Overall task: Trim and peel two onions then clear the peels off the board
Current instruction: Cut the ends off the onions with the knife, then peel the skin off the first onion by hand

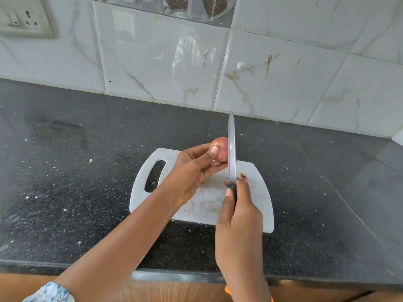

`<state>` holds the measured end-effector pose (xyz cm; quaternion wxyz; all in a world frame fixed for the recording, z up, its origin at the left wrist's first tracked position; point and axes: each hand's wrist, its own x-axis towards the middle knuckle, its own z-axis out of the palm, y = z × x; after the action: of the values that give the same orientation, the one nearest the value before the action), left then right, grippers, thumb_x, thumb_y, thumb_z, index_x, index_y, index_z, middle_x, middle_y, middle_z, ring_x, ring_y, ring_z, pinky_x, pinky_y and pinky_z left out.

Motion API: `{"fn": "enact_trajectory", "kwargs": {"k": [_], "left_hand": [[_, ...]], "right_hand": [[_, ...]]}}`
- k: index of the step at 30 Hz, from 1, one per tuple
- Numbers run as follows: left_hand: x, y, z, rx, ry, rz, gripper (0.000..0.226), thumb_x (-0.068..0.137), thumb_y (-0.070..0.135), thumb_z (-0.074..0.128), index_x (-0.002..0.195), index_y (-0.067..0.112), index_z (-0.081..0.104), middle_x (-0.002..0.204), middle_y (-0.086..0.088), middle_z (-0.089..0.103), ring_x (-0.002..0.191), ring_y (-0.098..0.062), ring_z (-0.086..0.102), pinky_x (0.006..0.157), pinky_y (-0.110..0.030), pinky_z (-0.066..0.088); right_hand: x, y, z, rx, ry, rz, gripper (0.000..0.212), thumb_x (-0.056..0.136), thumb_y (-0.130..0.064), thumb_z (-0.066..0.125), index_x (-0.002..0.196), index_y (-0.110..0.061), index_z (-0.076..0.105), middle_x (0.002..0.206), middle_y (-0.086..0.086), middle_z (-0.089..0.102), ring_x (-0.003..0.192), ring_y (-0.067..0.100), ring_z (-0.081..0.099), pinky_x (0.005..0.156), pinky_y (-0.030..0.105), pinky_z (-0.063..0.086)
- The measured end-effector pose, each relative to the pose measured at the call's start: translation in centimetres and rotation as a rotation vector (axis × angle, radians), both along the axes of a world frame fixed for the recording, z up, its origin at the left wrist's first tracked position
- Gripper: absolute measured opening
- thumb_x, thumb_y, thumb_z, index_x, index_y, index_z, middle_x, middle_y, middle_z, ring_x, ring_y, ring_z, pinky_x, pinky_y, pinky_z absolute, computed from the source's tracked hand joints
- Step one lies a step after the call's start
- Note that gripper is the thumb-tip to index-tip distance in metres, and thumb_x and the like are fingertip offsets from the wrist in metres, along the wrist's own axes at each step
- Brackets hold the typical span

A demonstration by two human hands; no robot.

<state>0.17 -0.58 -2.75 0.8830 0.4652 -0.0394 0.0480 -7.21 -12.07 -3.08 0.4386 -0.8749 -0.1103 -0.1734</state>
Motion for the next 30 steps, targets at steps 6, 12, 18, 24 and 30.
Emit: {"fn": "enact_trajectory", "kwargs": {"k": [6,12,18,24,30], "left_hand": [[-0.6,-0.3,0.3,0.370,-0.136,-0.001,0.043,0.083,-0.006,0.060,0.125,-0.003,0.055,0.114,-0.020,0.063,0.070,-0.006,0.068,0.055,-0.008,0.047],[-0.3,0.0,0.2,0.375,-0.165,0.002,0.044,0.081,0.010,0.062,0.124,0.008,0.058,0.119,-0.010,0.065,0.097,-0.018,0.068,0.082,-0.023,0.055],[0.0,-0.2,-0.1,0.324,-0.128,0.028,0.031,0.083,0.011,0.060,0.114,0.014,0.061,0.118,-0.009,0.064,0.103,-0.020,0.066,0.080,-0.025,0.055],[0.1,-0.4,-0.2,0.328,-0.107,0.028,0.035,0.077,0.021,0.062,0.110,0.010,0.062,0.111,-0.008,0.066,0.096,-0.018,0.068,0.077,-0.025,0.056],[0.7,-0.7,-0.2,0.303,-0.073,0.015,0.022,0.091,0.016,0.052,0.110,0.009,0.061,0.103,-0.009,0.067,0.090,-0.020,0.068,0.077,-0.025,0.056]], "right_hand": [[0.0,-4.0,3.6,-0.126,0.143,0.041,0.020,0.099,-0.028,0.034,0.102,-0.027,0.054,0.067,-0.009,0.055,0.057,0.002,0.052,0.051,0.017,0.033],[2.8,-5.5,4.0,0.153,0.269,0.170,0.025,0.099,-0.022,0.041,0.084,-0.025,0.059,0.058,0.000,0.049,0.042,0.005,0.035,0.049,0.029,0.027],[9.0,-5.3,2.1,-0.264,0.195,-0.105,0.031,0.095,-0.011,0.041,0.065,-0.011,0.039,0.064,0.005,0.045,0.063,0.027,0.040,0.049,0.031,0.025],[12.2,-5.6,-1.5,-0.477,0.255,-0.208,0.023,0.093,-0.013,0.050,0.105,-0.001,0.065,0.107,0.019,0.061,0.098,0.037,0.056,0.070,0.030,0.035],[12.3,-5.5,-0.4,-0.433,0.130,-0.075,0.032,0.093,-0.015,0.053,0.124,-0.013,0.061,0.116,0.013,0.054,0.108,0.034,0.053,0.084,0.033,0.042]]}}
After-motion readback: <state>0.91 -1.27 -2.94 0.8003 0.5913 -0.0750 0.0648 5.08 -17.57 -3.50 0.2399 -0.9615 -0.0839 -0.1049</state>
